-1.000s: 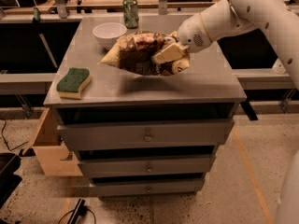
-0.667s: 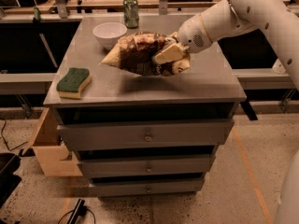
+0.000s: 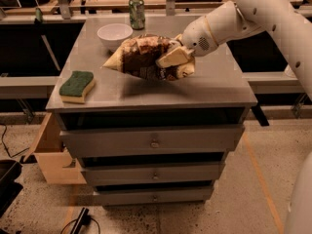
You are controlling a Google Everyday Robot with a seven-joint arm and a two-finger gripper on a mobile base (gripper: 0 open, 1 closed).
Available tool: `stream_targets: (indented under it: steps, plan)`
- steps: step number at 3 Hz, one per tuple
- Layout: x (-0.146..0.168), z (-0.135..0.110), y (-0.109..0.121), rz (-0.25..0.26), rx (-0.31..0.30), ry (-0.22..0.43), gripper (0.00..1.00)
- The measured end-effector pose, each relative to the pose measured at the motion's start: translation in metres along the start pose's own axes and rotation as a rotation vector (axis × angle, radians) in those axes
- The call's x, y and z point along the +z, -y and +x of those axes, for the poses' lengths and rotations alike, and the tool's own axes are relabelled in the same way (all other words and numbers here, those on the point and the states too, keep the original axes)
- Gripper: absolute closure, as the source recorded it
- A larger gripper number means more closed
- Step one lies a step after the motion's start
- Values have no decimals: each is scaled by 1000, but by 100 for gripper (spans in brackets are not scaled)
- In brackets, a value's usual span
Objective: Move brown chip bag near sponge
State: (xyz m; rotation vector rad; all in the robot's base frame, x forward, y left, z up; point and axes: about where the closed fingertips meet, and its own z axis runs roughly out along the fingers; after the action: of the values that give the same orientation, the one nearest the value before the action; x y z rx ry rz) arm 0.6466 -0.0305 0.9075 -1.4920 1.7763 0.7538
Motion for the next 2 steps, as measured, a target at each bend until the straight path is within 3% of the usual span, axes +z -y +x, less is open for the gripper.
stream_targets:
  steps: [1, 2]
  plan:
    - [3, 0, 0, -5, 0, 0, 13]
    - [6, 0, -1, -9, 0, 0, 0]
